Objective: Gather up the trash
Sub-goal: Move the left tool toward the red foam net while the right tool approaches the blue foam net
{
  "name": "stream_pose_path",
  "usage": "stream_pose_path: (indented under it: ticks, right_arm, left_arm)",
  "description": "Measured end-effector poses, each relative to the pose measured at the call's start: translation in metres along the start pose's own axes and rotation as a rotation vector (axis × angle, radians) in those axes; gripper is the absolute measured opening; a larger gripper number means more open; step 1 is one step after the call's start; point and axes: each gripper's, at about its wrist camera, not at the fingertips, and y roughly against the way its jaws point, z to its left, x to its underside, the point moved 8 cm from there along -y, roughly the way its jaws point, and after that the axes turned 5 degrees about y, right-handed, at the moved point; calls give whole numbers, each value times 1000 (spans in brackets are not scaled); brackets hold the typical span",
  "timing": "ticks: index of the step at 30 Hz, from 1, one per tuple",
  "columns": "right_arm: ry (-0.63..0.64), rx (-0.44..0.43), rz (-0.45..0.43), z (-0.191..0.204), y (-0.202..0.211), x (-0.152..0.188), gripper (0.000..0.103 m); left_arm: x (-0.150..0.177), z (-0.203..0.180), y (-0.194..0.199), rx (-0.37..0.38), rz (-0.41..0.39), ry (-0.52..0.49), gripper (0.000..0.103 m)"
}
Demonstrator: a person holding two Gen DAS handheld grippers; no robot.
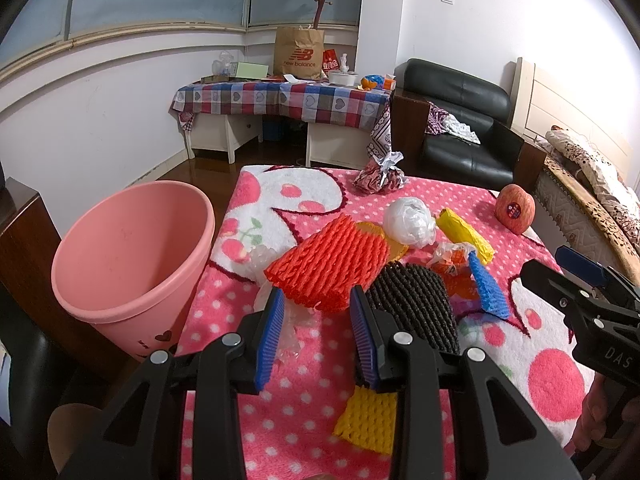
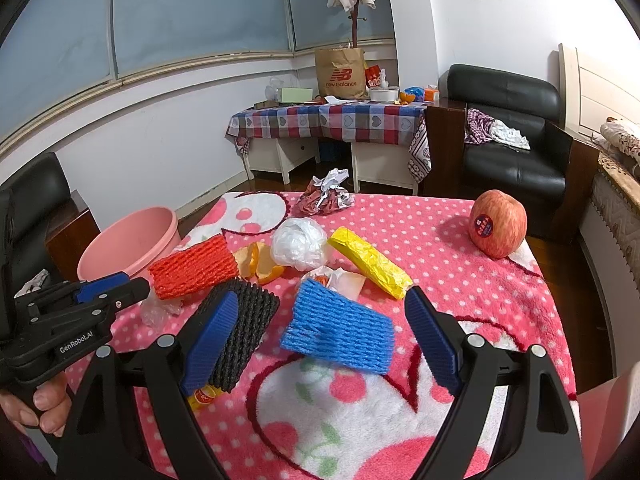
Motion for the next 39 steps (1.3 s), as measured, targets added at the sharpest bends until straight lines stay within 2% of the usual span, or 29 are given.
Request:
stream_pose_path:
  ticks: [12,22,28,32,35,39]
  right_arm:
    - [-2,16,8,-8,-2,4,86]
    - [-16,36,48,-21,-7,15,86]
    - [-14,11,73,-20,-10,22,86]
    - [12,-13,84,-13,-13,26,86]
    - [35,-19,88,-6,-15,27,85]
    - [56,-21,89,-3,-18,27,83]
  left_arm:
    - [1,1,1,4,-2,-1,34]
    - [-4,27,8,26,-30,16,34]
    - [0,30,14,120,-8,37,34]
    - [6,13,16,195,16,24,38]
    - [6,1,13,184,-1,-16,39]
    - [5,-13,7,124,-31,-110,39]
